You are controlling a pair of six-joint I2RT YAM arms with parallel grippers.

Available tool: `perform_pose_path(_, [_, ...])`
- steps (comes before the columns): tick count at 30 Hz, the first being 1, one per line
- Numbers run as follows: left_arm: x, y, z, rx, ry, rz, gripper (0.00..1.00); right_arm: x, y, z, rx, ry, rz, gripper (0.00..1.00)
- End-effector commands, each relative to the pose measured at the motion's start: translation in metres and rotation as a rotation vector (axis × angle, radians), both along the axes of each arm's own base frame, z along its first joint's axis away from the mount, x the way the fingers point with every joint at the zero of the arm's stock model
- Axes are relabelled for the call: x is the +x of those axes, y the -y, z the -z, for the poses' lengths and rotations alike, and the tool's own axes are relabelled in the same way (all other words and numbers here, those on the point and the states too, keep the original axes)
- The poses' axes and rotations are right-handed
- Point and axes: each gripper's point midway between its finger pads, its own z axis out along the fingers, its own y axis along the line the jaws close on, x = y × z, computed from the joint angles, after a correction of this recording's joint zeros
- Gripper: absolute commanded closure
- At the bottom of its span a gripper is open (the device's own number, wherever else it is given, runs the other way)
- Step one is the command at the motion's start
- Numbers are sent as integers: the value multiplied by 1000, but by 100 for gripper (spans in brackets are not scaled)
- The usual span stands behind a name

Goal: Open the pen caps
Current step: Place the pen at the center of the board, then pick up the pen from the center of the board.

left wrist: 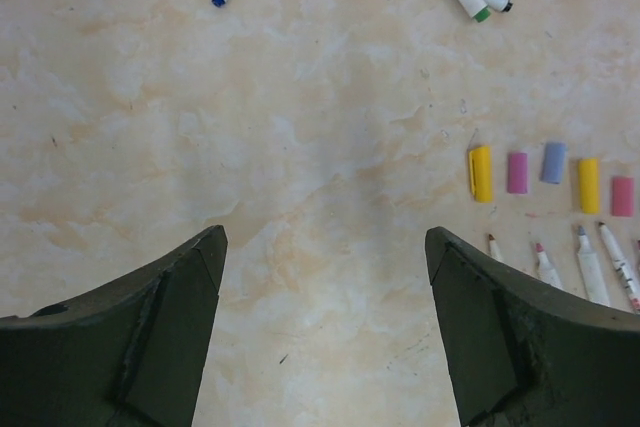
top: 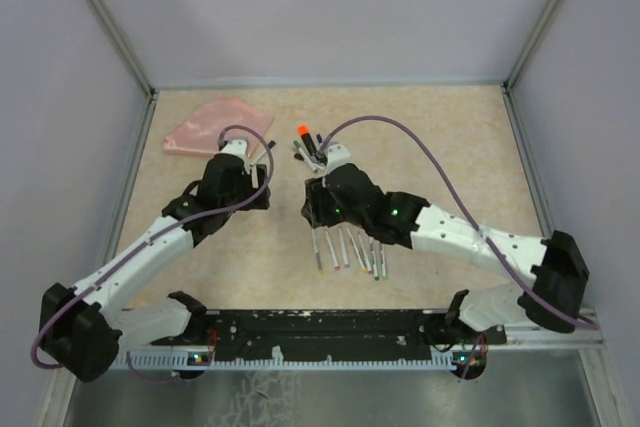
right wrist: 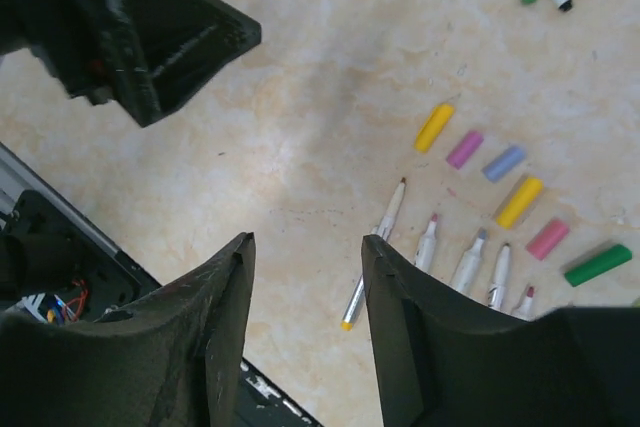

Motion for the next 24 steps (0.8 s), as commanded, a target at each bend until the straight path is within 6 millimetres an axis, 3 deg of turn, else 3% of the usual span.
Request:
perform_pose_path(1, [30,9,-6,85,23,60,13,20,18,-47,74,221,27,47])
perform_pose_path(5, [55,19,3,152,-35,124,10,31,38,-42,31,269,67,36])
perform_pose_path(9, [79,28,19,230,-116,220,10,36,46,-27,125,128,20,31])
perform_pose_path(14, [114,21,43,311,-233,247,12,42,61,-16,223,99,24,29])
perform_pose_path(24, [183,5,84,407,-372,252,22,49,76,0,239,25,24,27])
